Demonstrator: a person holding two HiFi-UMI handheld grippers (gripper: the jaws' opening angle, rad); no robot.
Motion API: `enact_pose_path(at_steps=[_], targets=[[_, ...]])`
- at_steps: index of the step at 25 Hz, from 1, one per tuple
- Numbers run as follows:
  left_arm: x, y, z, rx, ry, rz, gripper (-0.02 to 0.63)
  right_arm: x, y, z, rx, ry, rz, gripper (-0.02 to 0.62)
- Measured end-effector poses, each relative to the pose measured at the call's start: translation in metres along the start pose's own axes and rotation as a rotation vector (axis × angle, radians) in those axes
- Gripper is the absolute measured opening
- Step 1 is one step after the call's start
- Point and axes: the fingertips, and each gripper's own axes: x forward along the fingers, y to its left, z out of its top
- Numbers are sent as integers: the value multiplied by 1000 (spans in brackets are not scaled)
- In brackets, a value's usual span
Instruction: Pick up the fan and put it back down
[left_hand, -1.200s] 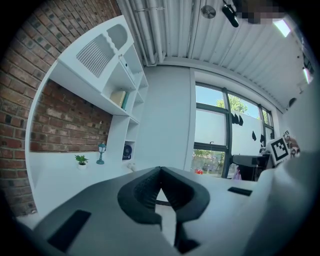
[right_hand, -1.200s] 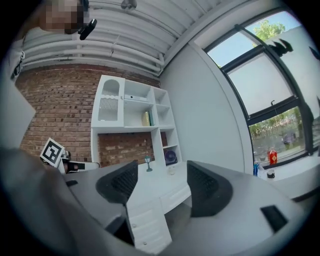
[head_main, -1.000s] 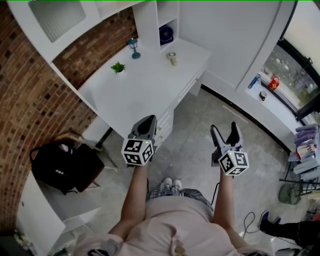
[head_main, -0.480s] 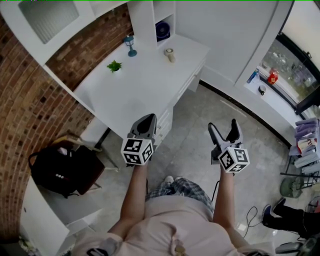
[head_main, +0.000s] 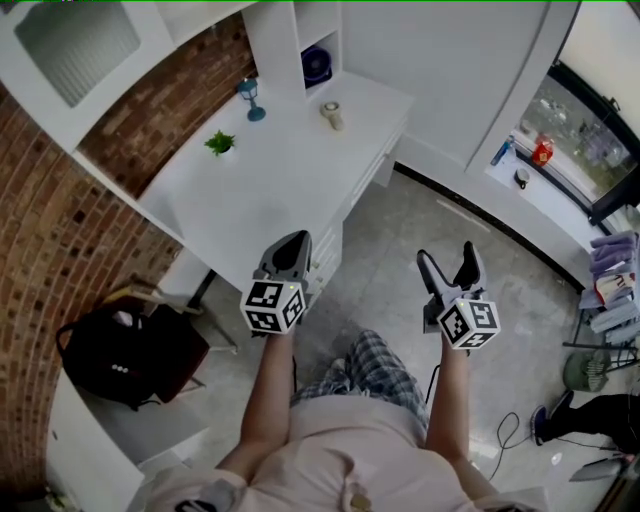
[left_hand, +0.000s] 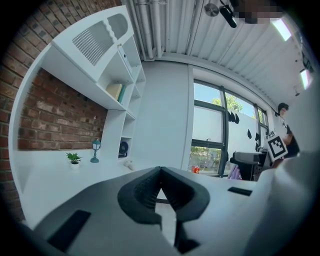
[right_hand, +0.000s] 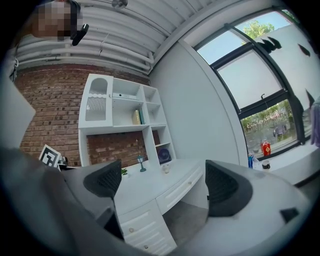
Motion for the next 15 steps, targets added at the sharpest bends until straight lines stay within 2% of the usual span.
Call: enact_pose_path(at_steps=[8,15], targets=[[44,17,-1,-7,8,10,28,50,-17,-3,-1,21,25,512],[110,55,-3,-18,11,65,28,136,-43,-8,12,33,78,512]])
